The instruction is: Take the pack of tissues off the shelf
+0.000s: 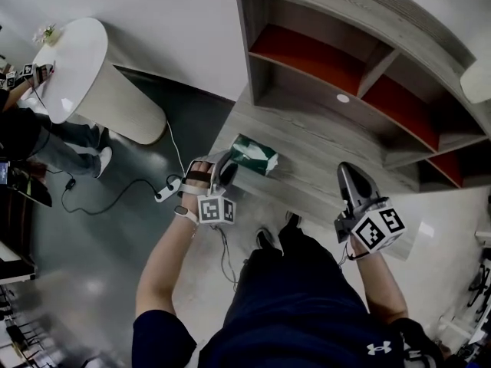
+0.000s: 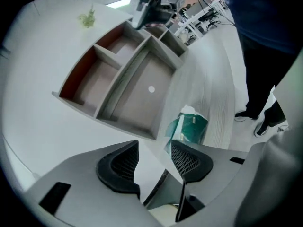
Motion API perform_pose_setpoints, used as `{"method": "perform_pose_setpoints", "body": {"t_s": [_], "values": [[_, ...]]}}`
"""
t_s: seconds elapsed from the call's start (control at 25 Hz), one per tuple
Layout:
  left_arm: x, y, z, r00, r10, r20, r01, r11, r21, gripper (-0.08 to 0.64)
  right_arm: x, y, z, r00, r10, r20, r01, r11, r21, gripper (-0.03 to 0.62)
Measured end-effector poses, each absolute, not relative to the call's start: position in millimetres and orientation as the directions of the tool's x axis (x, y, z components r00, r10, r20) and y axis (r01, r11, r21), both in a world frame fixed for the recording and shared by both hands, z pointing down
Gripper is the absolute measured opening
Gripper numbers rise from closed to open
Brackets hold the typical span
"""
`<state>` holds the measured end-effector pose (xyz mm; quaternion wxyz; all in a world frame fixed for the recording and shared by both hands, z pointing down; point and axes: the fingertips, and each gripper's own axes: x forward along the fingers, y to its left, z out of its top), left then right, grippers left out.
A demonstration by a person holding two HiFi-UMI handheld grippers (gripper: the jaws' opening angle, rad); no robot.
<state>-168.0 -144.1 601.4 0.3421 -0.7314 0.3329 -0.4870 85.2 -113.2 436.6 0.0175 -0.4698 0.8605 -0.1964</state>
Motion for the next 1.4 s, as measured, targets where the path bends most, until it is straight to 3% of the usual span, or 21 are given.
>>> {"method": "perform_pose_setpoints", "body": {"t_s": [0.28,0.64,0.8,1.0,1.4], "values": [[-180.7,-148.2,505.8,0.309,-0.867,0.392,-0.265,-0.474,-0.84,0.181,81.6,-116.7,418.5,-0.555,-0.817,0.155,-0.81,0.49,-0.321,0.012],[-175.3,-137.6,364.5,0.332,-0.93,0.157,-0.587,-0.334,-0.738,0.126,87.0,-127.0,397.1,-0.531,-0.835,0.146,-0.835,0.486,-0.259,0.012],[-166.6,-126.3,324.3,0.375,-0.924,0.069,-0.713,-0.336,-0.615,0.095,85.4,-132.0,378.2,-0.527,-0.844,0.101,-0.838,0.497,-0.226,0.012],[-172.4,-122.5,300.2,0.363,-0.931,-0.042,-0.912,-0.345,-0.224,0.053,84.8,-131.7,346.6,-0.523,-0.853,-0.001,-0.838,0.514,-0.183,0.012],[-173.1,-127.0,299.8,0.307,-0.948,-0.084,-0.95,-0.3,-0.091,0.041,85.2,-133.2,317.1,-0.498,-0.863,-0.079,-0.859,0.504,-0.089,0.012]]}}
